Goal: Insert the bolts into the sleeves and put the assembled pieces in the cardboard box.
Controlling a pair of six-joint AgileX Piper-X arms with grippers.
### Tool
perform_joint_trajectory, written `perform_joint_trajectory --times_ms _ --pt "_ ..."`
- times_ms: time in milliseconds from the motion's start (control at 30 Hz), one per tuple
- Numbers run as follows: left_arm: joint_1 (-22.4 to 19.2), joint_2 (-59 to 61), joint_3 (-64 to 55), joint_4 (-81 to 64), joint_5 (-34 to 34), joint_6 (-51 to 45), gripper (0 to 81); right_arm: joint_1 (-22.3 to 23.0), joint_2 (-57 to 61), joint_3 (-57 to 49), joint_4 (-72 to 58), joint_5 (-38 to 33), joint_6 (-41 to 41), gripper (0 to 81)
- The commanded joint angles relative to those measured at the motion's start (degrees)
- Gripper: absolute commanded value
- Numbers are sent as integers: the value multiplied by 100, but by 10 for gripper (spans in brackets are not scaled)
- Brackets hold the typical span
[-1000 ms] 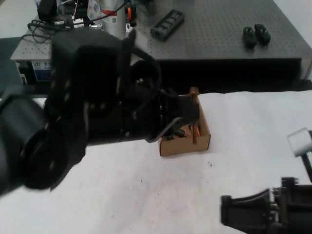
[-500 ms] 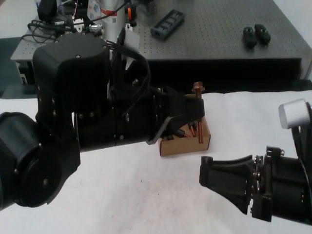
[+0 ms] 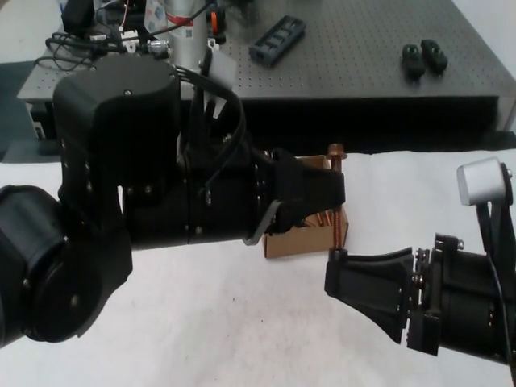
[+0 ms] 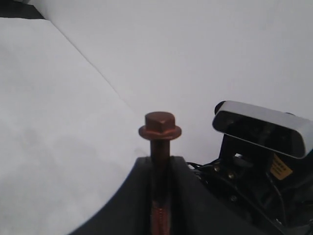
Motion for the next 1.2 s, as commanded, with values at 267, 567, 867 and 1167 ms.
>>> perform_joint_trajectory --times_ms 267,567,867,1167 --pt "-14 -66 -11 -129 250 92 6 11 8 -33 -615 18 -11 7" --pt "-14 -66 -11 -129 918 431 5 2 8 -33 -736 266 1 7" --pt "-14 -66 -11 -129 885 1265 467 2 8 -33 -745 526 -142 7" --pt "105 -66 -11 352 -1332 1476 483 -588 565 -309 -618 1413 -995 7"
